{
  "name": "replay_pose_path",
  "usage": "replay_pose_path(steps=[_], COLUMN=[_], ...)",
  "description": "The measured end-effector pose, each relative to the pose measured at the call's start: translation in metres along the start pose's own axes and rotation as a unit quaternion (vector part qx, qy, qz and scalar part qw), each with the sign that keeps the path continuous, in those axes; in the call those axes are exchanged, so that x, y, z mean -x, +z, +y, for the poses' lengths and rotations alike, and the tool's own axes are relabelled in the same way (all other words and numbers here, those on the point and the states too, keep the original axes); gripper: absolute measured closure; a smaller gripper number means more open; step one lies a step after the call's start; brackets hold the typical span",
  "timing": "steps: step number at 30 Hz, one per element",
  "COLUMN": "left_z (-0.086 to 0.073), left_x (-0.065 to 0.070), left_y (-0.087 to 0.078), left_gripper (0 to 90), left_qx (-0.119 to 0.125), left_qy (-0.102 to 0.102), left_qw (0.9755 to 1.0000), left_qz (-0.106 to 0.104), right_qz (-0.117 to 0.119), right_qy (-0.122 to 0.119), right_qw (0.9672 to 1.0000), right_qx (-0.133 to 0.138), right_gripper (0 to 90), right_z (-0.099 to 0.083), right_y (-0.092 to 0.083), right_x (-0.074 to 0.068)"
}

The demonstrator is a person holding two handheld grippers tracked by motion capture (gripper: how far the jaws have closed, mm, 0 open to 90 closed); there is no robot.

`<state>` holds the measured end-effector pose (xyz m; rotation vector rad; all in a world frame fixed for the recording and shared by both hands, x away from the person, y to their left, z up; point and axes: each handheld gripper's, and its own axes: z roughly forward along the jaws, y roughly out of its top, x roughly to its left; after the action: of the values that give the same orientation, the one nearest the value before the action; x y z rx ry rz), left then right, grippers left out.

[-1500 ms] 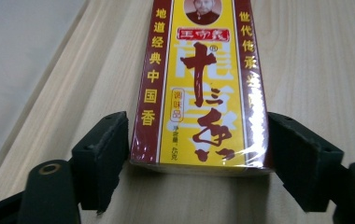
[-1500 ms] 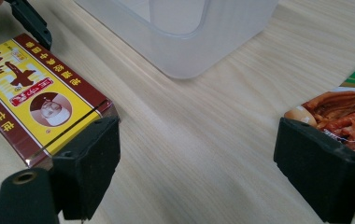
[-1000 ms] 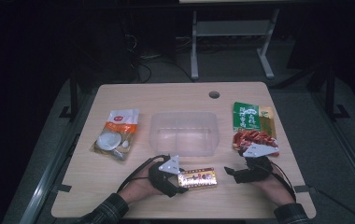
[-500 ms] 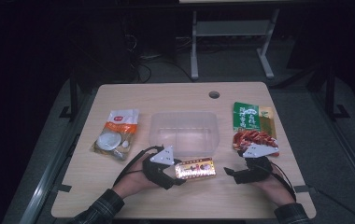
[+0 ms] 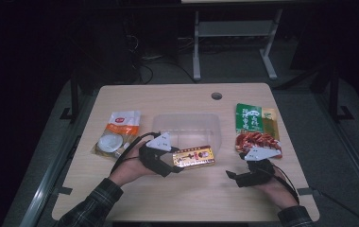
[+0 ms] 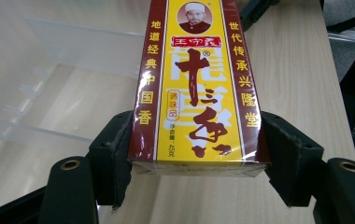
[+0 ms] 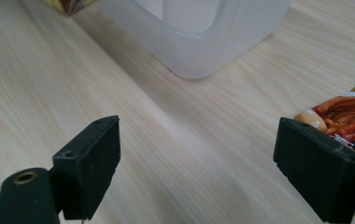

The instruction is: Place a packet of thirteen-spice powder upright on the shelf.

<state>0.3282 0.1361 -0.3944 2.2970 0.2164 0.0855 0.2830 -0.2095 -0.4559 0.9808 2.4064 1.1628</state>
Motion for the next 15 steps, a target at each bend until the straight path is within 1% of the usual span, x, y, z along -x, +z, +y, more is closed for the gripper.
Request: replay_pose_path(steps=[4, 6, 7, 9, 10, 15], left_z=[0.01, 0.018, 0.018, 0.023, 0.026, 0.035], left_x=[-0.009, -0.016, -0.016, -0.022, -0.025, -0.035], left_y=[-0.005, -0.008, -0.008, -0.008, -0.009, -0.009], left_gripper=[32.4, 32.4, 32.4, 32.4, 32.4, 32.4], left_qx=[0.004, 0.007, 0.007, 0.006, 0.006, 0.01], left_qy=[0.001, 0.004, 0.004, 0.007, 0.008, 0.01], left_qw=[1.0, 1.0, 1.0, 0.9999, 0.9999, 0.9999], left_qz=[-0.003, -0.003, -0.003, -0.006, -0.002, 0.0], right_qz=[0.002, 0.002, 0.002, 0.003, 0.002, 0.002], right_qy=[0.001, -0.004, -0.004, -0.003, -0.003, -0.005], right_qw=[1.0, 1.0, 1.0, 1.0, 1.0, 1.0], right_qx=[0.001, 0.002, 0.002, 0.004, 0.004, 0.002], right_gripper=[14.4, 14.4, 14.4, 14.4, 14.4, 14.4], right_z=[0.0, 0.0, 0.0, 0.0, 0.0, 0.0], right_y=[0.0, 0.0, 0.0, 0.0, 0.0, 0.0], right_x=[-0.001, -0.001, -0.001, -0.001, -0.001, -0.002])
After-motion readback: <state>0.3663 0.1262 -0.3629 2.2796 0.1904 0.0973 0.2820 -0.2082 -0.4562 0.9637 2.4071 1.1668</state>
